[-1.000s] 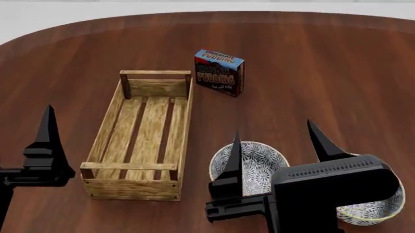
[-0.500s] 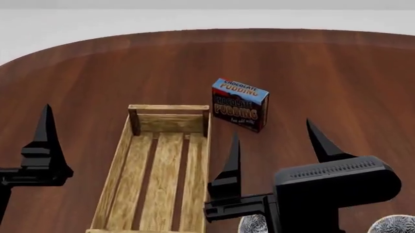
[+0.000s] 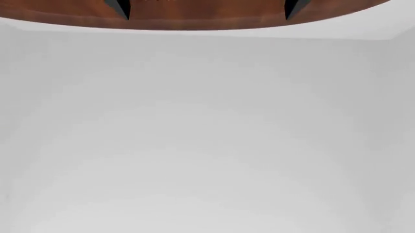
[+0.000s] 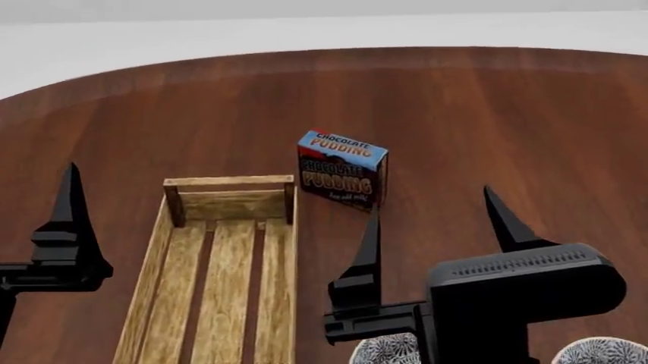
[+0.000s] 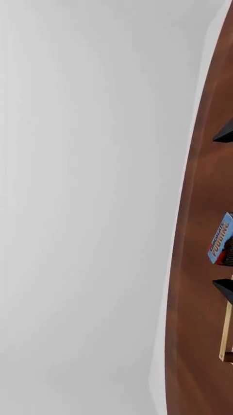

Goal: Stack the left bowl on the right bowl and place them in the tray.

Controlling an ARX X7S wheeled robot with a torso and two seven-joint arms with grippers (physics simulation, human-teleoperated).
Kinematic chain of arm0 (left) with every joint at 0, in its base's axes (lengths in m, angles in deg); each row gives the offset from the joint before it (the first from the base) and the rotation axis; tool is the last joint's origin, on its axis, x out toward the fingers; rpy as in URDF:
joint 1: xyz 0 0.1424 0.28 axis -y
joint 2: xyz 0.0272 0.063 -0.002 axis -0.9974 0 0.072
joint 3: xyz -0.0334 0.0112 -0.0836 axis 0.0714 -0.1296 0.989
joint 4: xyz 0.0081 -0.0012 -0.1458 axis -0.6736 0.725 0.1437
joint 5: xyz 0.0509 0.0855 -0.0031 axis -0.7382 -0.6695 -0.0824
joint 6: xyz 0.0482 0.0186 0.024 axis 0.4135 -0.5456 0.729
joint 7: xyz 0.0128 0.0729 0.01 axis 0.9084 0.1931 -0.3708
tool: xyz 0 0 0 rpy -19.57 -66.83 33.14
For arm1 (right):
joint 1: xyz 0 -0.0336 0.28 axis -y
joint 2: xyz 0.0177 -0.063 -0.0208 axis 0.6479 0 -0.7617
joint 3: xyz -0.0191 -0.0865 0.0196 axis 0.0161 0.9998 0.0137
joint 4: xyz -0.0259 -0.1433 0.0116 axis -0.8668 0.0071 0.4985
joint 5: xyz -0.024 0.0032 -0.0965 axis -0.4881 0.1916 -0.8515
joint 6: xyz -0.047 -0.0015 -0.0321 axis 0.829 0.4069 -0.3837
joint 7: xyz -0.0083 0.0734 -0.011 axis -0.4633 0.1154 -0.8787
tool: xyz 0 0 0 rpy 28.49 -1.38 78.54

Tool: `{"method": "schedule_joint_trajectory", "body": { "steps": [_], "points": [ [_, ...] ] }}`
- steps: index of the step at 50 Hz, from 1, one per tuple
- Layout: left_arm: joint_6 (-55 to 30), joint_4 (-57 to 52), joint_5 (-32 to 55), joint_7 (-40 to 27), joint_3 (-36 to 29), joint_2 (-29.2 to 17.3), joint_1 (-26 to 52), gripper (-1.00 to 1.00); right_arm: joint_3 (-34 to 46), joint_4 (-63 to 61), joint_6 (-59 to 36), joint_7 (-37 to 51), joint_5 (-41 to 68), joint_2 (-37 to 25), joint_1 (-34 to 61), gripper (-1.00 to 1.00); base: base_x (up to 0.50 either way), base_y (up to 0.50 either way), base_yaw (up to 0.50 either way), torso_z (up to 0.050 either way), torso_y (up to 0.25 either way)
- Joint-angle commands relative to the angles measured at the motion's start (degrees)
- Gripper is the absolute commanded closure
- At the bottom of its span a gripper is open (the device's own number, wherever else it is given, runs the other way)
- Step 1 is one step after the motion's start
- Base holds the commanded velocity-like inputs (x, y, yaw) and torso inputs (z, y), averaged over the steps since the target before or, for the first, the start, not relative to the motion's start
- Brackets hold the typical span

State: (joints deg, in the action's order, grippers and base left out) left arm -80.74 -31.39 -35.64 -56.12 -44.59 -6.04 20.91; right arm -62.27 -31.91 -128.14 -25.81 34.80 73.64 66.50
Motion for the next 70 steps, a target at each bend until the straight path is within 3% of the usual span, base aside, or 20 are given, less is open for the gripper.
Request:
{"method": "schedule_joint_trajectory", "body": {
  "steps": [1,11,21,56,70],
  "points": [
    [0.17,0.06,0.44,-0.22,-0.07,-0.28,-0.04,-1.00,-0.27,0.09,0.52,-0.21,0.90,-0.04,-0.06,-1.00,-0.03,0.00,-0.50,0.000,0.000],
    [-0.04,-0.10,1.04,-0.59,0.20,-0.52,0.15,-1.00,0.61,-0.23,-2.50,0.61,0.61,-0.53,1.15,-1.00,0.00,0.00,-0.07,0.000,0.000],
    [0.12,0.22,1.19,-0.87,-0.10,-0.61,0.20,-1.00,-0.07,-0.28,-0.09,0.03,1.69,-0.52,0.35,-1.00,0.37,0.31,0.00,0.000,0.000],
    [2.87,-0.26,0.94,-0.44,-1.24,-2.29,-1.33,-1.00,-0.12,-0.97,1.20,0.60,3.06,-0.95,-0.30,-1.00,0.02,0.00,0.00,0.000,0.000],
    [3.33,-0.16,0.54,-0.40,-2.10,-2.87,-1.36,-1.00,-0.51,-0.97,1.64,0.87,3.77,-1.06,-0.46,-1.00,0.00,0.00,0.00,0.000,-0.250]
  ]
}}
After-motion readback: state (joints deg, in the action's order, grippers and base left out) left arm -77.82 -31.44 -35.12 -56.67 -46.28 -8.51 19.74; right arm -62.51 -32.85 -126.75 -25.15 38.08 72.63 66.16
